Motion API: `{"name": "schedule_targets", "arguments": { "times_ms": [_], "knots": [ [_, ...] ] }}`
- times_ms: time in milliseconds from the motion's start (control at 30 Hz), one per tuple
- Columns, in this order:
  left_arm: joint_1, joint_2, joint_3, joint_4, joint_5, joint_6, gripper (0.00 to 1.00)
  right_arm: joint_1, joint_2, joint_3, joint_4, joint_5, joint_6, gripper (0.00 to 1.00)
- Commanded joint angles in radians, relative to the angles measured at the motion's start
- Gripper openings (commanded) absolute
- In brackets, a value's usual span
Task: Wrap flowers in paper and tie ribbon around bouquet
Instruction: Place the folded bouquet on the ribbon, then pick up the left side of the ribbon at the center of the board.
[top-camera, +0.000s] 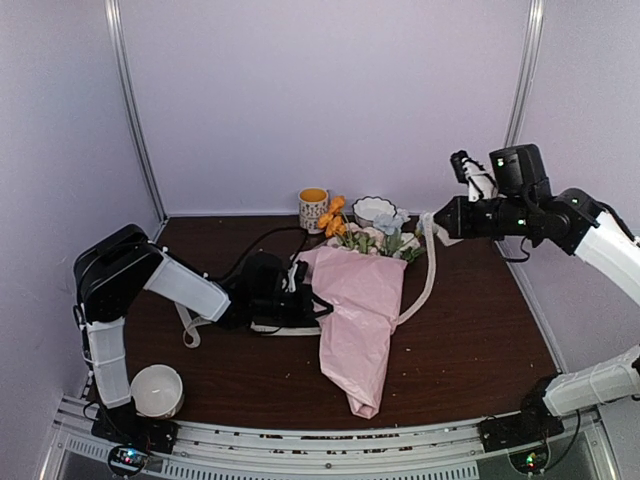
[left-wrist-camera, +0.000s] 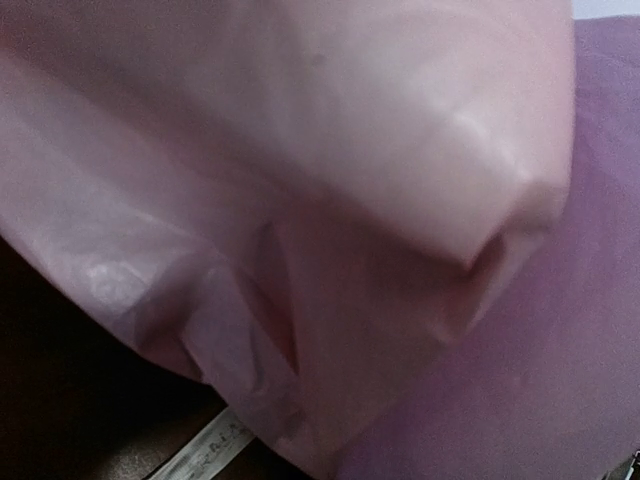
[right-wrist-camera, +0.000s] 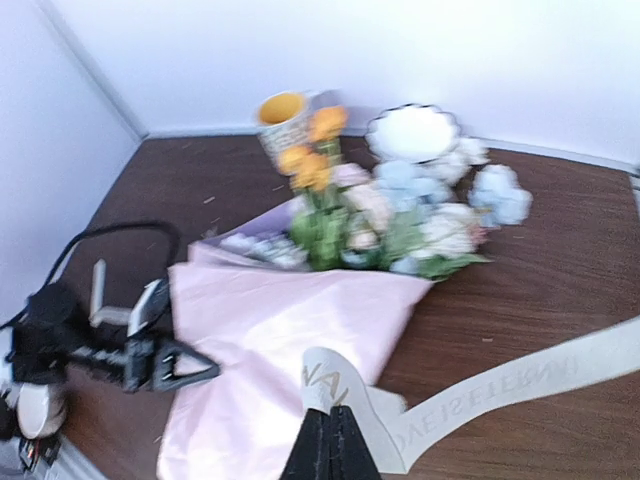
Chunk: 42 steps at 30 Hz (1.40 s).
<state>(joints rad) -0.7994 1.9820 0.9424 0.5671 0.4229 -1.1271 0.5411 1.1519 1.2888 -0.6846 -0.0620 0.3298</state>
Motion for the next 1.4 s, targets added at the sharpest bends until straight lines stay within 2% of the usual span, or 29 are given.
{"name": "schedule_targets", "arguments": {
  "times_ms": [0,100,233,300,467,500,633,733,867,1000,1100,1167,1300,1367],
  "knots": [
    [-0.003,0.026,0.006,0.005,0.002,0.042,0.0,0.168,0.061,-0.038,0.219,-0.224,0.064,0.0],
    [-0.004,0.035,-0.013,0.023,-0.005,0.027,0.0,0.23,0.16,-0.08,0.345,-0.276,0.141,0.0],
    [-0.006,0.036,-0.025,0.03,-0.012,0.02,0.0,0.273,0.383,-0.093,0.404,-0.335,0.225,0.0],
    [-0.006,0.036,-0.033,0.028,-0.018,0.013,0.0,0.28,0.471,-0.094,0.418,-0.363,0.251,0.0],
    [-0.006,0.025,-0.048,0.023,-0.041,0.011,0.0,0.28,0.613,-0.112,0.392,-0.307,0.278,0.0],
    [-0.006,0.021,-0.048,0.018,-0.045,0.014,0.02,0.279,0.638,-0.111,0.383,-0.3,0.278,0.0],
    [-0.007,-0.019,-0.044,-0.042,-0.071,0.045,0.26,0.274,0.722,-0.105,0.355,-0.28,0.284,0.0],
    [-0.007,-0.104,-0.019,-0.179,-0.119,0.135,0.38,0.273,0.76,-0.106,0.348,-0.264,0.293,0.0],
    [-0.007,-0.222,0.1,-0.546,-0.256,0.353,0.6,0.272,0.782,-0.112,0.339,-0.251,0.293,0.0],
    [-0.008,-0.37,0.187,-0.91,-0.53,0.517,0.96,0.276,0.781,-0.111,0.335,-0.241,0.279,0.0],
    [0.017,-0.47,0.226,-1.116,-0.784,0.548,0.98,0.282,0.781,-0.097,0.321,-0.232,0.263,0.0],
    [0.074,-0.547,0.177,-1.172,-0.877,0.484,0.98,0.284,0.782,-0.089,0.311,-0.225,0.255,0.0],
    [0.227,-0.684,0.04,-1.259,-0.862,0.339,0.98,0.29,0.78,-0.08,0.302,-0.221,0.245,0.0],
    [0.269,-0.742,-0.049,-1.269,-0.826,0.286,0.91,0.292,0.775,-0.079,0.298,-0.215,0.239,0.0]
  ]
}}
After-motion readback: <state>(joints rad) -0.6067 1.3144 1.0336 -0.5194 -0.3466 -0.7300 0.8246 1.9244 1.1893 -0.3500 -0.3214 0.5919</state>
